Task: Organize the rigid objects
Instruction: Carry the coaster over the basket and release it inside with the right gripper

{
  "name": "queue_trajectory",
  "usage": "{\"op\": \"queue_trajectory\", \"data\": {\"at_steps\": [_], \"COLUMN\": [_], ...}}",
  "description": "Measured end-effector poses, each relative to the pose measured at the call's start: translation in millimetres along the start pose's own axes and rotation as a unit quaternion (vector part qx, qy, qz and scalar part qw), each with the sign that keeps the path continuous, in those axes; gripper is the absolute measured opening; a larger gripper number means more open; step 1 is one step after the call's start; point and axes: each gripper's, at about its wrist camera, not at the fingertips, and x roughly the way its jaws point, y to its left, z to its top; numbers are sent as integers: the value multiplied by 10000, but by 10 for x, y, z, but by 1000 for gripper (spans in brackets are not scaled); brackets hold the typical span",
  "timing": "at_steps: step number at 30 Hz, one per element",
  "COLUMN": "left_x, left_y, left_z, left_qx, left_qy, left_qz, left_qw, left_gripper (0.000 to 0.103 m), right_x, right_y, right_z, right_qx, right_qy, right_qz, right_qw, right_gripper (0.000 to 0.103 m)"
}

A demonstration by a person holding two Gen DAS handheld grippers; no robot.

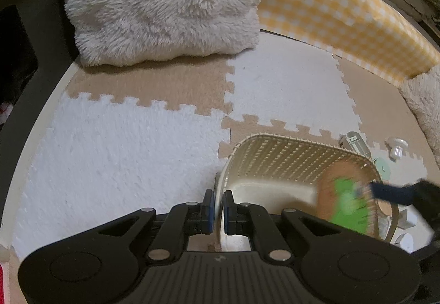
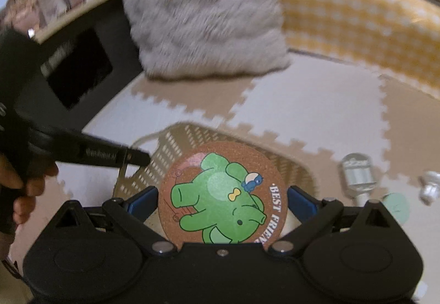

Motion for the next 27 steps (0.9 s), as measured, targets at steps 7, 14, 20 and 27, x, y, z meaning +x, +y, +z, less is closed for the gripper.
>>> {"op": "queue_trajectory", "data": {"at_steps": [7, 14, 20, 27], "left_x": [9, 26, 26, 36], "left_y": [61, 87, 92, 93], "left_z": [10, 18, 21, 14], "left_qx": [-194, -246, -244, -227], "left_qy": [34, 69, 61, 84], "left_qz": [-162, -206, -213, -206], "left_qw": [9997, 9995, 9995, 9995], "left_gripper": [6, 6, 6, 7], "right_x": [505, 769, 853, 817], "right_y": [141, 264, 199, 195], "right_z": [58, 38, 43, 31], "right_qx": [77, 181, 540, 592], "right_qy": [501, 864, 1023, 996], "right_qz": [-219, -63, 64, 67], "right_qw": [9985, 9961, 9933, 9932], "right_gripper": [100, 100, 101, 103]}}
